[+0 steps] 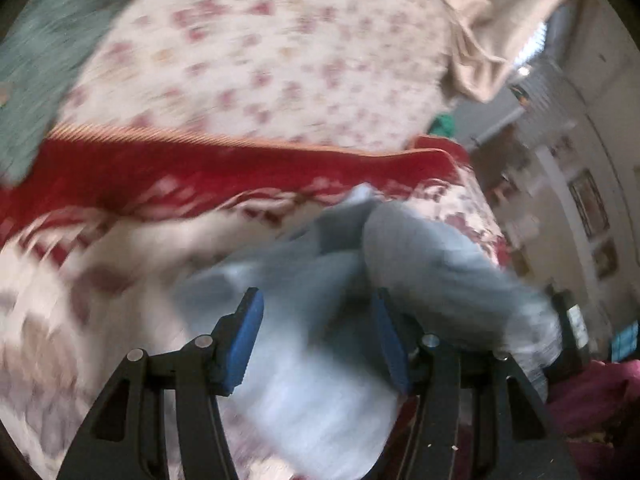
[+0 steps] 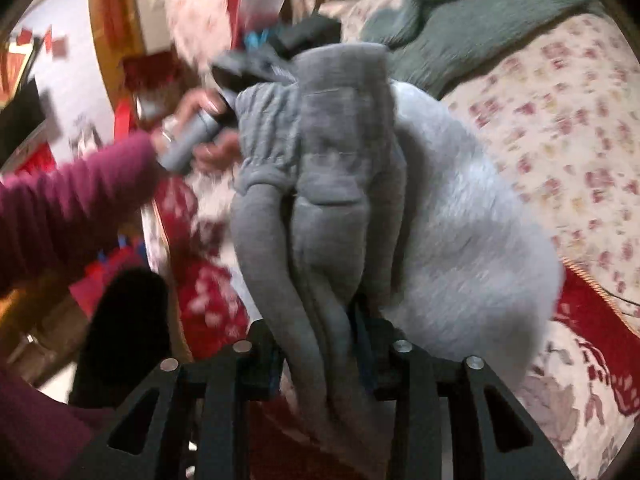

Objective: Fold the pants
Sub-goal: 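Fold the sweatpants over with the right gripper while the left gripper holds the bundle, then lay the folded grey sweatpants down on the blanket with both grippers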

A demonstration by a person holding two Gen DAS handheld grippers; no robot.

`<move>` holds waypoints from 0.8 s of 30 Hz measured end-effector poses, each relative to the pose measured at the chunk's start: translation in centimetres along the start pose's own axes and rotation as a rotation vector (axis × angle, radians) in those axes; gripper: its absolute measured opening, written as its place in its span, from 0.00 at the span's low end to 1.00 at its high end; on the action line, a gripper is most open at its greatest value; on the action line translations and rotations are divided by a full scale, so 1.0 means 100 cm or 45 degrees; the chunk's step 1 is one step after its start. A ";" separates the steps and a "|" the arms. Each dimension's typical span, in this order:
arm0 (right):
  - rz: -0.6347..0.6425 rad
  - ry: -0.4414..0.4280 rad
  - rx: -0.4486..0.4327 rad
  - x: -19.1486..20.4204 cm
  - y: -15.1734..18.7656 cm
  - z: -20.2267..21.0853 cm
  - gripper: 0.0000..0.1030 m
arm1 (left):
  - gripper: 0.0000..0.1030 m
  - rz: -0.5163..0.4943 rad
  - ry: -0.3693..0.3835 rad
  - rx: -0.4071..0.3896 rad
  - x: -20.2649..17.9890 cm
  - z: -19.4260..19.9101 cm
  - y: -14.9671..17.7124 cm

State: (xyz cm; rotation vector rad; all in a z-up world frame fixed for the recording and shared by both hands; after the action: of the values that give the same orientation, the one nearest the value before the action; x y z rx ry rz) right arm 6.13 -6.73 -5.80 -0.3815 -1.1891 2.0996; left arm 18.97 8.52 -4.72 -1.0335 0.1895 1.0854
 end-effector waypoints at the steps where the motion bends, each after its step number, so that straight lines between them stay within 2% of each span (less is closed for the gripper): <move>1: 0.019 0.005 0.015 0.000 0.003 -0.008 0.45 | 0.54 0.005 -0.026 -0.005 0.006 0.006 0.004; 2: 0.069 0.020 0.023 0.005 0.006 -0.016 0.50 | 0.54 0.003 -0.069 -0.011 0.012 0.012 0.007; 4: 0.129 0.019 0.015 0.019 0.008 -0.019 0.69 | 0.54 0.024 -0.101 -0.035 0.021 0.023 0.012; 5: 0.133 -0.006 0.014 0.026 0.008 -0.021 0.84 | 0.56 0.045 -0.099 -0.050 0.025 0.030 0.013; 6: 0.136 -0.017 0.017 0.031 0.008 -0.023 0.93 | 0.63 0.068 -0.106 -0.073 0.028 0.035 0.012; 9: 0.120 -0.005 0.029 0.033 0.007 -0.024 0.93 | 0.70 0.149 -0.087 -0.169 0.031 0.051 0.006; 11: -0.002 -0.041 -0.009 0.027 0.004 -0.012 0.93 | 0.72 0.168 -0.091 -0.209 0.024 0.057 0.003; 14: -0.145 -0.123 -0.066 0.034 -0.009 0.003 0.93 | 0.74 0.131 -0.115 -0.220 0.002 0.056 0.000; 18: -0.256 -0.145 -0.143 0.027 -0.017 0.022 0.93 | 0.74 0.084 -0.135 -0.261 -0.028 0.055 -0.006; 21: -0.369 -0.180 -0.205 0.019 -0.021 0.039 0.93 | 0.76 0.099 -0.109 -0.294 -0.047 0.059 -0.009; 24: -0.471 -0.234 -0.272 0.009 -0.024 0.057 0.93 | 0.87 0.097 -0.023 -0.321 -0.072 0.064 -0.012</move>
State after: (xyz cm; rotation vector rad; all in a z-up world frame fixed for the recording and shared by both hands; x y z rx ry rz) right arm 3.39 -8.89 -0.62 -0.0546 -1.4729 1.7215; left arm 14.15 8.77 3.74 -1.2491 0.0787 1.2089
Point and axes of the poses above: each gripper's, at about its wrist camera, not at the fingertips, and z roughly against the way its jaws point, x to its left, y to its underside, the point moved 5 cm from there along -z, roughly the way its jaws point, and after that the axes turned 13 degrees about -x, right-handed, at the moved point
